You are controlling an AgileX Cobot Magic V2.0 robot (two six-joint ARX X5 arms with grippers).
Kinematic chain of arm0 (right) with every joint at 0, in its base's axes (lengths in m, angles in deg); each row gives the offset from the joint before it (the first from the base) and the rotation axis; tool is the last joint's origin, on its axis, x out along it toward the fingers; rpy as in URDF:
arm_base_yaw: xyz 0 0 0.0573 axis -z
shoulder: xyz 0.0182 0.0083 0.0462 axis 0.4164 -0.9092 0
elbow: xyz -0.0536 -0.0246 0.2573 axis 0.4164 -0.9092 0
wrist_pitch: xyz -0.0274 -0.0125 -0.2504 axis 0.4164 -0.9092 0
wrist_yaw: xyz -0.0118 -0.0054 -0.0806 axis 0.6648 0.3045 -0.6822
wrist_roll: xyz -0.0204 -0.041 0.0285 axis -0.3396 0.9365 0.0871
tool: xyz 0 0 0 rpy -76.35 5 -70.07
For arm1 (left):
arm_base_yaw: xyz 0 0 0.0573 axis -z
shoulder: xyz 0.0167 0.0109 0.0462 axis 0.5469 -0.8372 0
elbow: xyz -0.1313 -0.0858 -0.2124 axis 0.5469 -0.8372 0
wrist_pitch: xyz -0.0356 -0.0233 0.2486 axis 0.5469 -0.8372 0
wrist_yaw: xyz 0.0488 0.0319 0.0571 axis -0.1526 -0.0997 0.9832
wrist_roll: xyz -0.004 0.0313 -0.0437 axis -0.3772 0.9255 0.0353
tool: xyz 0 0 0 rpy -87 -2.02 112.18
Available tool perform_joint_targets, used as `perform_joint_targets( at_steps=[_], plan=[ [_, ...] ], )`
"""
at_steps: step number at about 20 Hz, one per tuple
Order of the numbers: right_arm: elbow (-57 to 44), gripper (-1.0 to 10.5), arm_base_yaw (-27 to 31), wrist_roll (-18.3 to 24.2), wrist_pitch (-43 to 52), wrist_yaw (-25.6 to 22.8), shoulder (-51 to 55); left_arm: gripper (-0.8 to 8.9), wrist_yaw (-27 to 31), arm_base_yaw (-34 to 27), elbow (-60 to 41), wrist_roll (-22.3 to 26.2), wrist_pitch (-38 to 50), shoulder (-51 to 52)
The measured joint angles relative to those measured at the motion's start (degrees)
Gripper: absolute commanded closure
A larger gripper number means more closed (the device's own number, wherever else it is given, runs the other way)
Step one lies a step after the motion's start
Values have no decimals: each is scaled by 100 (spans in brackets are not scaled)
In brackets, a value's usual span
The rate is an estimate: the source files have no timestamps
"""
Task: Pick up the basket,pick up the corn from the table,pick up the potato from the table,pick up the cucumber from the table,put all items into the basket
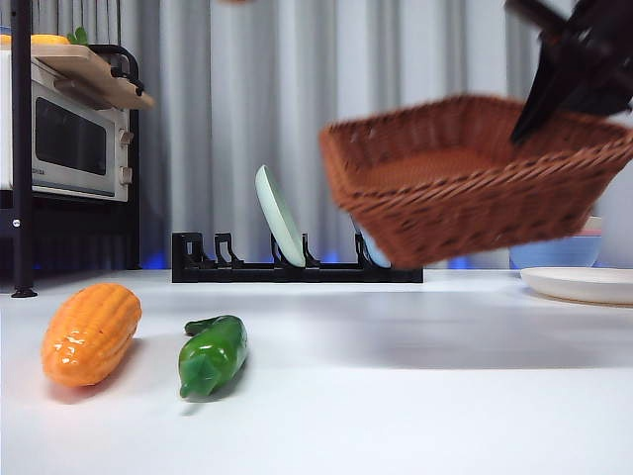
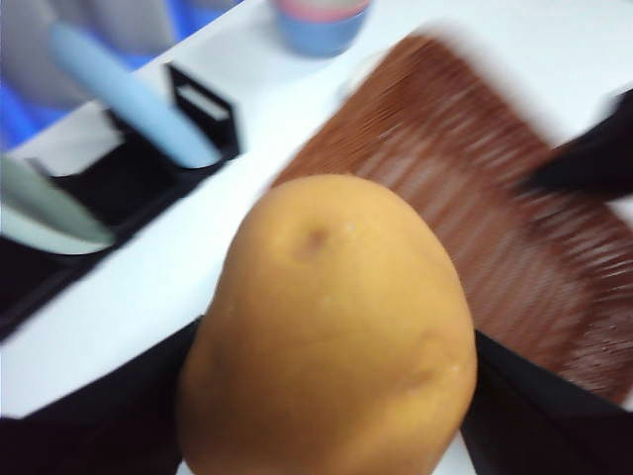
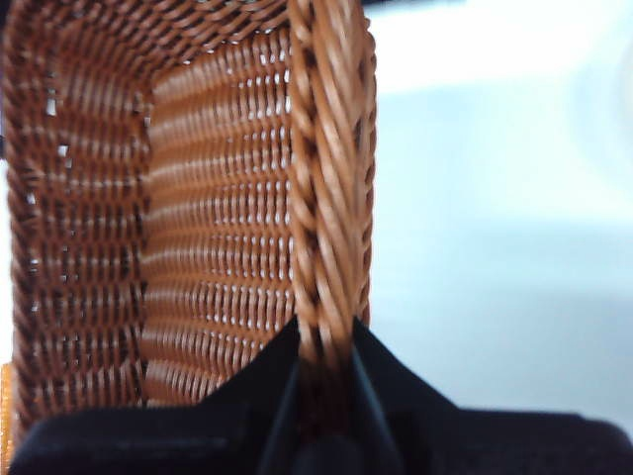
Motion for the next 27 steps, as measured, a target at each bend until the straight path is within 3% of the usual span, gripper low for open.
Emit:
perform_joint_targets(
  at_steps=[4,8,10,18,19,21,22,27],
  plan=[
    [0,958,-321,-474,380,525,-529,821,885,1091,-13,-511,-286,-229],
    [0,958,-433,-881,675,704,-546,821,1912,2009,-17,-866,-315,-675],
    [0,958,-411,-1001,695,881,-503,821,2184,2179,-17,-970,-407,-914],
    [0,958,-343,-1093,669,986,-31,811,2302,2238,-20,-1172,-304,-1849],
    [0,958,-306,-1095,640,1001,-31,743,2306,2267,-20,-1213,-284,-1849],
    [0,958,-258,-1097,667,1003,-11,329,2321,2315,-20,-1311,-210,-1847],
    [0,958,-247,-1097,671,999,-7,193,2321,2337,-20,-1364,-201,-1847],
    [0,958,-251,-1102,684,1003,0,184,2341,2387,-20,-1469,-186,-1845]
  ],
)
